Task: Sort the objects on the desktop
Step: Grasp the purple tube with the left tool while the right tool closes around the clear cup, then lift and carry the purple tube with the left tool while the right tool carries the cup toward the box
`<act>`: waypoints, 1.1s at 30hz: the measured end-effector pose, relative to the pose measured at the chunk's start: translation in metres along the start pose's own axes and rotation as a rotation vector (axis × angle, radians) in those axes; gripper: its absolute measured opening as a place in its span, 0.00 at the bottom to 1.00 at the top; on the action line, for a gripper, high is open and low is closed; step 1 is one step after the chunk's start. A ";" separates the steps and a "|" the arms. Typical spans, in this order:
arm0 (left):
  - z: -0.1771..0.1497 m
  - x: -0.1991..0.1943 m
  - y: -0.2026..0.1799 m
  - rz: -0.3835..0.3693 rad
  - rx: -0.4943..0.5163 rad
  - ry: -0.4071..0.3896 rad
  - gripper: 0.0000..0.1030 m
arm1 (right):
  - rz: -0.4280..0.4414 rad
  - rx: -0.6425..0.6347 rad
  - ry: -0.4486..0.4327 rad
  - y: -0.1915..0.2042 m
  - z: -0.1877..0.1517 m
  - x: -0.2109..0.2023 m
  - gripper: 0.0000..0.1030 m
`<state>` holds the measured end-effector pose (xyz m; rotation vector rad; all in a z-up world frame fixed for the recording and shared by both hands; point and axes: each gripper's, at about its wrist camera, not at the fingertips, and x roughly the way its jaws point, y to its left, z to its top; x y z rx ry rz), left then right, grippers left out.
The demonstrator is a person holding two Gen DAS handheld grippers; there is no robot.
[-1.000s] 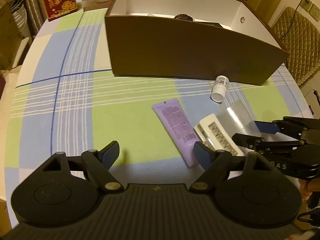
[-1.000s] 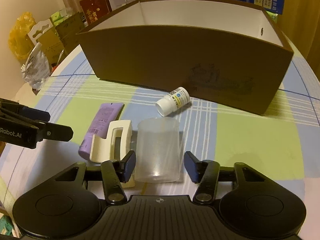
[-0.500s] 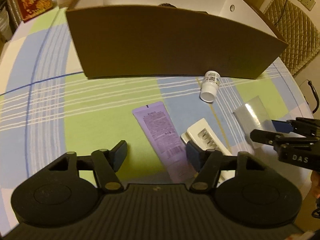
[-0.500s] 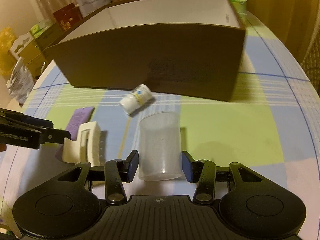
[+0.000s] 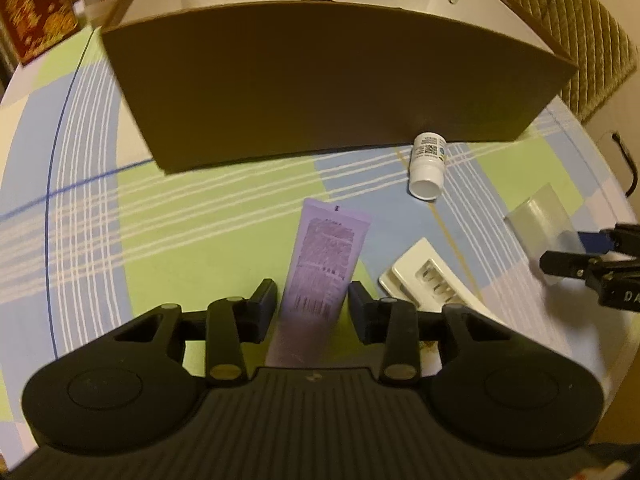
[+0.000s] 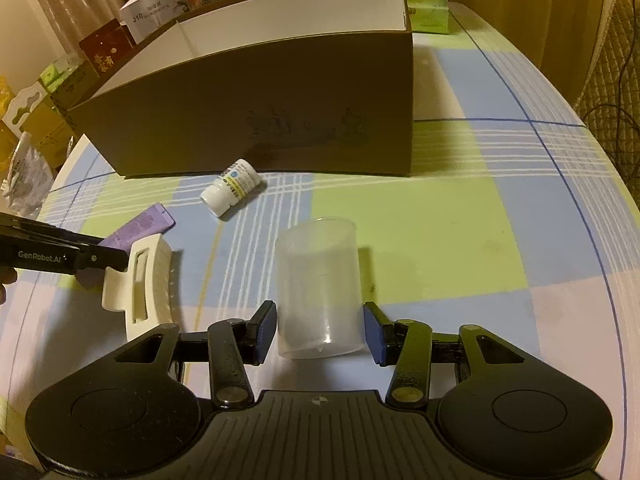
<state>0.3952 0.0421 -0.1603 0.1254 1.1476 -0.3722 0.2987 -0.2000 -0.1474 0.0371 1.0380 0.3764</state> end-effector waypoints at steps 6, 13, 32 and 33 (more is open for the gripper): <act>0.000 0.005 -0.014 0.048 0.092 -0.005 0.34 | -0.018 -0.014 0.010 0.001 -0.001 0.002 0.53; -0.002 0.003 -0.004 0.062 0.030 -0.023 0.28 | -0.028 -0.023 0.009 0.001 -0.001 0.004 0.66; -0.020 -0.010 0.015 0.122 -0.041 -0.012 0.29 | -0.128 -0.203 0.010 0.026 0.012 0.022 0.48; -0.020 -0.010 0.015 0.119 -0.037 -0.012 0.29 | -0.124 -0.201 0.014 0.027 0.012 0.021 0.48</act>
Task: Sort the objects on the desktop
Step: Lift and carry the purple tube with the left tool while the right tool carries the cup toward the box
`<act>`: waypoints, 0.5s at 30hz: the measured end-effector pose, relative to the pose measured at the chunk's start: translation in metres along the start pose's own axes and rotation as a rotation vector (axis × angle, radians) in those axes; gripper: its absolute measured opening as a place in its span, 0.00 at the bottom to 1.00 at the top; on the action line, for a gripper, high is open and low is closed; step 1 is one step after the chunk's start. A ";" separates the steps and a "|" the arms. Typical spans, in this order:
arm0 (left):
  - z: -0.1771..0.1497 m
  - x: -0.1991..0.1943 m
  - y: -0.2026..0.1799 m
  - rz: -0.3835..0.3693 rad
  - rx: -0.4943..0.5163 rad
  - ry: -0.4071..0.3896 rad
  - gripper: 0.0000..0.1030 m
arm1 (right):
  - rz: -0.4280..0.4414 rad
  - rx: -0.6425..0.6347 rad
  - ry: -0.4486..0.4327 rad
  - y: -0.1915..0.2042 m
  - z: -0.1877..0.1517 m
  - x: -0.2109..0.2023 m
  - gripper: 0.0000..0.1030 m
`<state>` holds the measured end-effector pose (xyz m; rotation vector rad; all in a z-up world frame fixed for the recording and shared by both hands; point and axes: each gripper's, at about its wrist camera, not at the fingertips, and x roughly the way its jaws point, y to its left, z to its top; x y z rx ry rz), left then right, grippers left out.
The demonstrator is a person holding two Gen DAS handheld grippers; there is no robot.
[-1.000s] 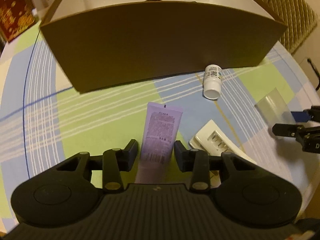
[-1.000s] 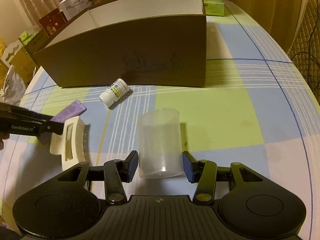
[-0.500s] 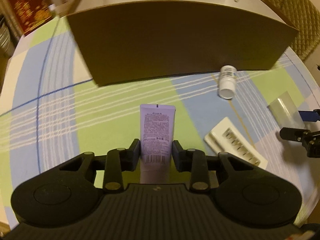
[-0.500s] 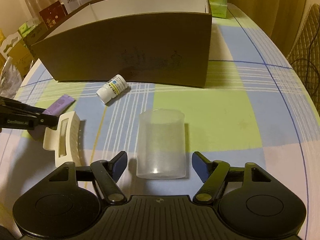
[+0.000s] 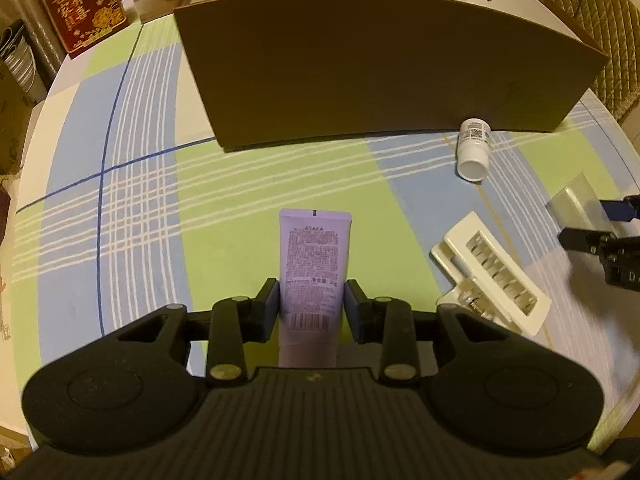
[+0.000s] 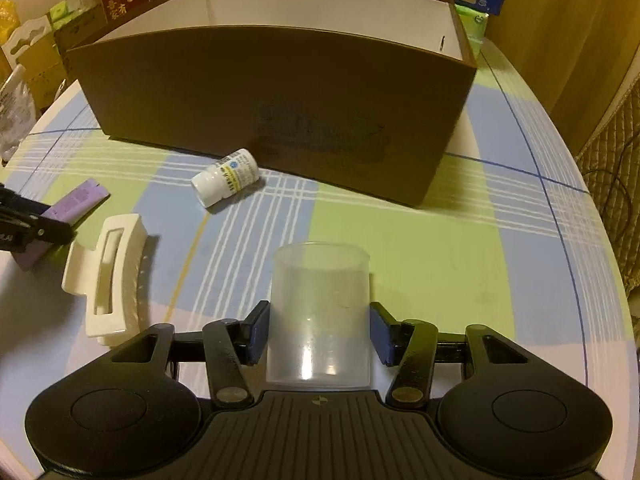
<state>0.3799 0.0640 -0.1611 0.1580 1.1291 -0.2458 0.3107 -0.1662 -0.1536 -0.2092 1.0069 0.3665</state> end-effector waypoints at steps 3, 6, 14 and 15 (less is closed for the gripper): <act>0.001 0.000 -0.001 -0.004 0.004 -0.005 0.28 | 0.024 0.010 0.011 0.003 -0.003 -0.002 0.48; -0.001 -0.002 0.002 -0.026 -0.025 -0.001 0.28 | 0.046 0.031 0.009 0.004 -0.007 -0.008 0.48; -0.004 -0.026 -0.001 -0.055 -0.035 -0.036 0.28 | 0.085 0.089 -0.021 0.000 -0.013 -0.030 0.48; -0.004 -0.030 -0.002 -0.055 -0.033 -0.043 0.28 | 0.089 0.094 -0.021 0.000 -0.013 -0.031 0.48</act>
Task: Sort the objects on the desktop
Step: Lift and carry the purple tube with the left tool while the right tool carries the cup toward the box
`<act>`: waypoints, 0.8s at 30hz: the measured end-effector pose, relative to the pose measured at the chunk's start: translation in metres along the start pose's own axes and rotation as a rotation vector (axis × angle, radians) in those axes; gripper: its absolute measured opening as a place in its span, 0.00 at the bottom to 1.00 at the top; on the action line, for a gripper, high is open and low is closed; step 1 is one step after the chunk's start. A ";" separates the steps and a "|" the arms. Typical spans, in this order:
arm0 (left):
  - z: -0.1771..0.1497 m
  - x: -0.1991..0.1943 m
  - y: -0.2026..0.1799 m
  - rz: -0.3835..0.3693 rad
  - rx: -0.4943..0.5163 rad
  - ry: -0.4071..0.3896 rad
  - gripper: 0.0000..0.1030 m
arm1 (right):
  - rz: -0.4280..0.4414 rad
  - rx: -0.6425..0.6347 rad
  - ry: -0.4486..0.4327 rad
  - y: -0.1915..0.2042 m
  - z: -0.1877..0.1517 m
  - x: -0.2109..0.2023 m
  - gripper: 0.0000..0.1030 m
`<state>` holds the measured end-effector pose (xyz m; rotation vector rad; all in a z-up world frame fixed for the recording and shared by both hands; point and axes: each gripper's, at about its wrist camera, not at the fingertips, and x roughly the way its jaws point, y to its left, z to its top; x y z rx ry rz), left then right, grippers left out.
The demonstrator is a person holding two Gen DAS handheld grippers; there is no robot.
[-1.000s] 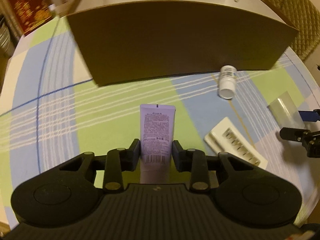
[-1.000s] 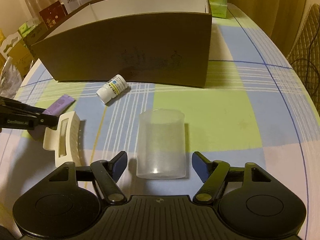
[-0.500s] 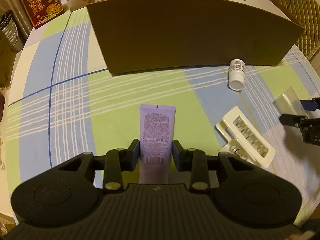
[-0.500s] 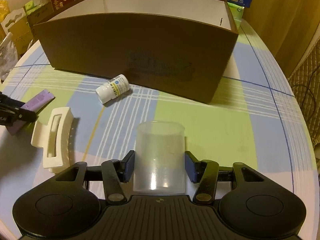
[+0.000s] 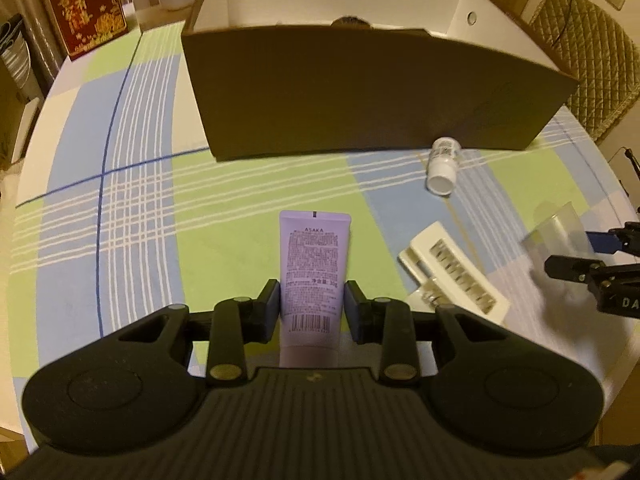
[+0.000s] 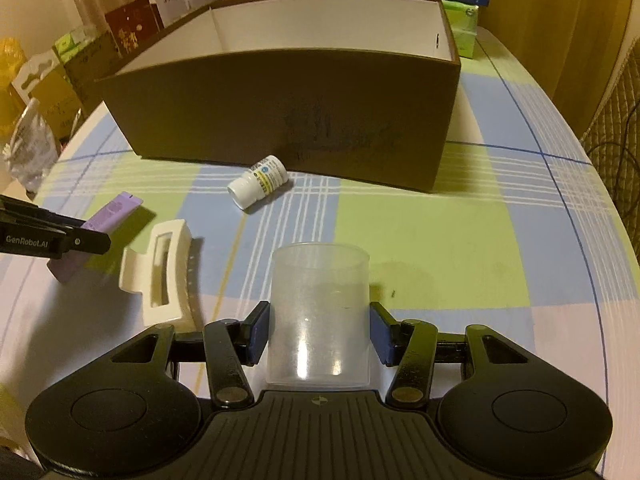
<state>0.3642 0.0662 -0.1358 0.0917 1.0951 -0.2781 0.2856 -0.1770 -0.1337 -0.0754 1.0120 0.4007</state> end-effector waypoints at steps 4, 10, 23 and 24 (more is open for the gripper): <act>0.004 -0.013 -0.005 -0.010 0.001 -0.027 0.28 | 0.016 0.002 -0.002 0.002 0.002 -0.004 0.48; 0.010 -0.035 -0.009 -0.020 -0.010 -0.074 0.28 | 0.044 -0.011 -0.015 0.009 0.008 -0.012 0.48; 0.055 -0.076 -0.015 -0.048 0.006 -0.208 0.28 | 0.100 -0.046 -0.118 0.018 0.055 -0.034 0.48; 0.061 -0.077 -0.015 -0.050 0.008 -0.218 0.28 | 0.099 -0.051 -0.129 0.019 0.059 -0.036 0.48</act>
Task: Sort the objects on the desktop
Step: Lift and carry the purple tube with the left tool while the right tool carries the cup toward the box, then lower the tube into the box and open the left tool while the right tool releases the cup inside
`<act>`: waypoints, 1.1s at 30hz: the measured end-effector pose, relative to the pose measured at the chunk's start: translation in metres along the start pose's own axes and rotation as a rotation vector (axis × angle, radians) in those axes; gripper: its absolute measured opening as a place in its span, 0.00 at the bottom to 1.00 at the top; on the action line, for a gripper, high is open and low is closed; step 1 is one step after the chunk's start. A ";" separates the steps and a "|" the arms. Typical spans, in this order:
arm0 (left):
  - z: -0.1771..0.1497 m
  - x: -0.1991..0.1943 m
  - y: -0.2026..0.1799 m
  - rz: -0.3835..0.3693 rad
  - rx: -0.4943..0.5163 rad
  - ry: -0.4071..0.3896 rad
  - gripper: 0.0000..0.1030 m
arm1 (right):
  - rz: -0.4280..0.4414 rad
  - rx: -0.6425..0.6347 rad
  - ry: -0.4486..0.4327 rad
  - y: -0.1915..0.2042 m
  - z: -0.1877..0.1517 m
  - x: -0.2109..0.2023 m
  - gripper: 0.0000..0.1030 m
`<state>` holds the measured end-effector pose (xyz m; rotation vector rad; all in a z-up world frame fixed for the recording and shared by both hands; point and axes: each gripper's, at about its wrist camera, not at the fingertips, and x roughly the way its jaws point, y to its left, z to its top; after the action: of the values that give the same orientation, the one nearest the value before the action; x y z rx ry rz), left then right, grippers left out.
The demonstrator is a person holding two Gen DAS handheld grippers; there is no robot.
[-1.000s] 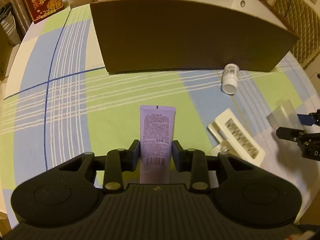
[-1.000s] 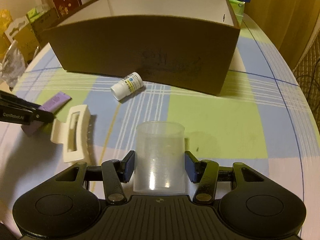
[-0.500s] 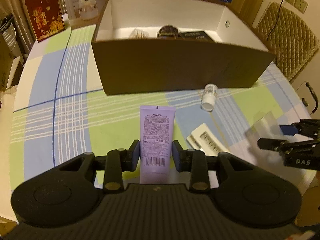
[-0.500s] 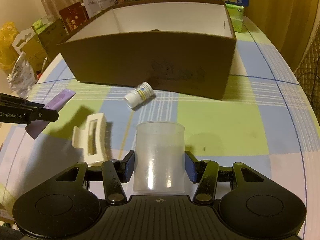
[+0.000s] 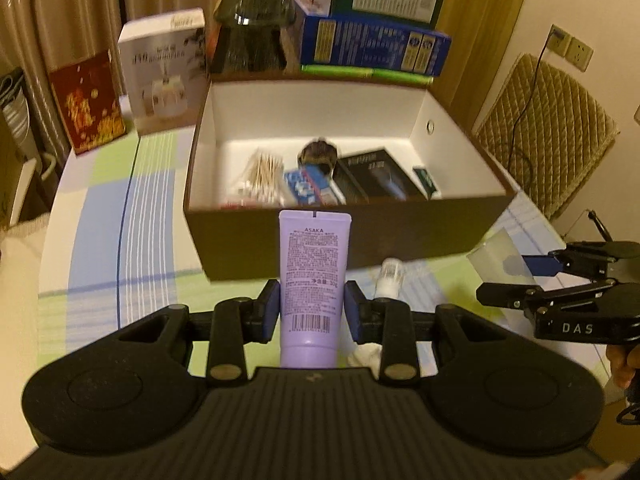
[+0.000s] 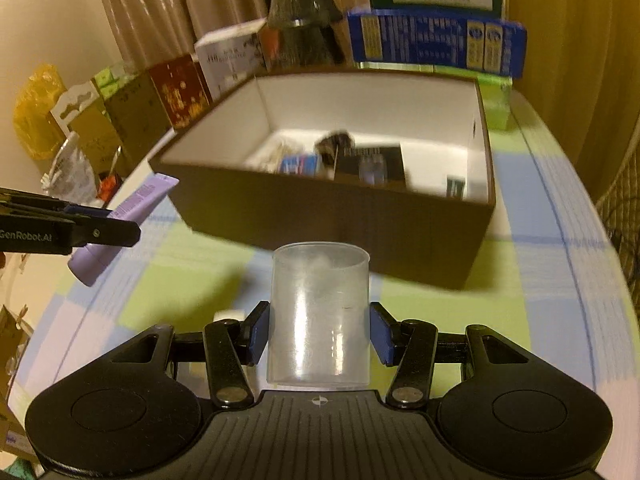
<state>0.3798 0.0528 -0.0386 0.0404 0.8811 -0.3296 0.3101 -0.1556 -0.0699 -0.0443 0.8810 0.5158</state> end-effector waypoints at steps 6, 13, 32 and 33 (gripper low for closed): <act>0.036 0.007 0.000 -0.014 0.015 -0.040 0.28 | -0.013 -0.015 -0.060 -0.010 0.038 -0.003 0.48; 0.082 0.037 0.006 -0.032 0.022 -0.047 0.28 | -0.059 -0.048 -0.101 -0.024 0.087 0.009 0.48; 0.162 0.169 0.017 0.038 0.065 0.066 0.28 | -0.162 -0.081 -0.019 -0.071 0.158 0.112 0.48; 0.162 0.174 0.017 0.042 0.070 0.073 0.28 | -0.165 -0.082 -0.014 -0.072 0.159 0.115 0.48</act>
<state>0.6086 -0.0051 -0.0693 0.1358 0.9392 -0.3215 0.5179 -0.1324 -0.0660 -0.1868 0.8341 0.3973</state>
